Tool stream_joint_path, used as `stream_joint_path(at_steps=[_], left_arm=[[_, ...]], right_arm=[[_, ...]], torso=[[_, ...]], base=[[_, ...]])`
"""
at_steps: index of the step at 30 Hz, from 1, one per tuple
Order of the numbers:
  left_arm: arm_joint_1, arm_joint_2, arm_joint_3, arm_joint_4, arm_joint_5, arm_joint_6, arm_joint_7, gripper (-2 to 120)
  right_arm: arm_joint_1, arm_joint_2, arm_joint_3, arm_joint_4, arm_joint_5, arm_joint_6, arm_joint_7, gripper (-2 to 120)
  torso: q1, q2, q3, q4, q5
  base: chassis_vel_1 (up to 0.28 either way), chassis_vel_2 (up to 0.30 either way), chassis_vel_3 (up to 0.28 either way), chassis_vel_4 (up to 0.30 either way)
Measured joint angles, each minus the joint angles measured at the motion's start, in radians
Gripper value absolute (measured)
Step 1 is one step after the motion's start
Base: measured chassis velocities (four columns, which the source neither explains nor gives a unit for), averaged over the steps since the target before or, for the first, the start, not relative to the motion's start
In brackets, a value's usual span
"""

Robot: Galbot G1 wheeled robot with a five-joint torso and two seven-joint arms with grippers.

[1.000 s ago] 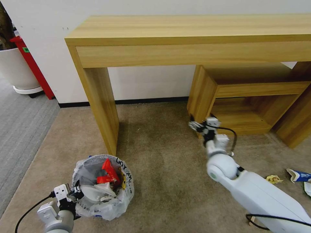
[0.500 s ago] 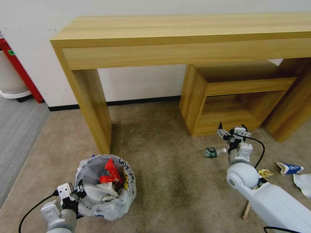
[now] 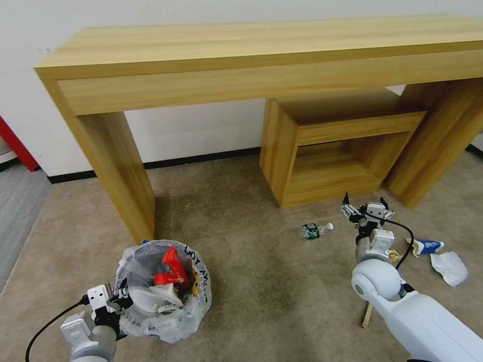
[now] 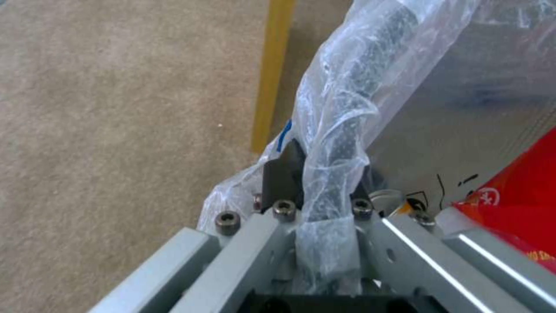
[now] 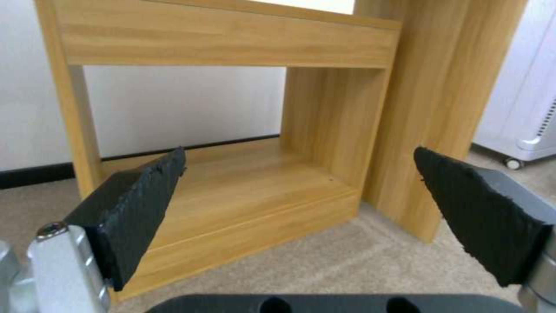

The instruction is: Pick up the trash bin and place the garbage on the floor into it.

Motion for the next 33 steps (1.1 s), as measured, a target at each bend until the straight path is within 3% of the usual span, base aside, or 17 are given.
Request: stream_joint_path(at_steps=[33], left_arm=[[0.002, -0.003, -0.007, 0.003, 0.0, -0.003, 0.0, 0]], right_arm=[[0.008, 0.034, -0.004, -0.029, -0.018, 0.044, -0.01, 100]], torso=[[0.0, 0.0, 0.0, 0.0, 0.0]], base=[[-0.018, -0.017, -0.019, -0.017]])
